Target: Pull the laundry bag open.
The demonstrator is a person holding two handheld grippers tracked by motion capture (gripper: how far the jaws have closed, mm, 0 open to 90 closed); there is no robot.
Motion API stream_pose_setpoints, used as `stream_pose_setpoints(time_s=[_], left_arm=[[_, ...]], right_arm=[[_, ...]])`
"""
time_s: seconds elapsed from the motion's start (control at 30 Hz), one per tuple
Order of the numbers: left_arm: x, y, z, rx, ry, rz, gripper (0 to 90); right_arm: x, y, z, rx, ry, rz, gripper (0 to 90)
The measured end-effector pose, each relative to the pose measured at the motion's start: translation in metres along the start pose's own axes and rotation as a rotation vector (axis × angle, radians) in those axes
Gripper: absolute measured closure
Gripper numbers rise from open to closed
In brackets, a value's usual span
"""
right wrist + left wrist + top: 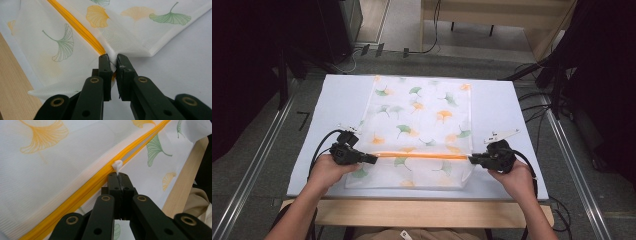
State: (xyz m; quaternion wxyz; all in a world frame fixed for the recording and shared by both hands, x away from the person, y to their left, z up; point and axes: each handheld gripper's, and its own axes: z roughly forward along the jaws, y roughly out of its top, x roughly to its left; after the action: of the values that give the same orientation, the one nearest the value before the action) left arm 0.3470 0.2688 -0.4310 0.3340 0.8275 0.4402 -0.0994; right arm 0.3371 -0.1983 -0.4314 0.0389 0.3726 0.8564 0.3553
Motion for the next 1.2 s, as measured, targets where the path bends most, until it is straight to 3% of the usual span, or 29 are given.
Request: stream_pose_setpoints(time_s=[0.73,1.2], left_arm=[[0.002,-0.001,-0.003,-0.001,-0.01,-0.006,90.0],[0.013,-0.01,-0.016,-0.012,0.019,-0.03,90.0]], right_arm=[[-0.001,0.0,0.0,-0.002,0.003,-0.004,85.1],[-0.001,0.0,0.0,0.001,0.005,-0.003,85.1]])
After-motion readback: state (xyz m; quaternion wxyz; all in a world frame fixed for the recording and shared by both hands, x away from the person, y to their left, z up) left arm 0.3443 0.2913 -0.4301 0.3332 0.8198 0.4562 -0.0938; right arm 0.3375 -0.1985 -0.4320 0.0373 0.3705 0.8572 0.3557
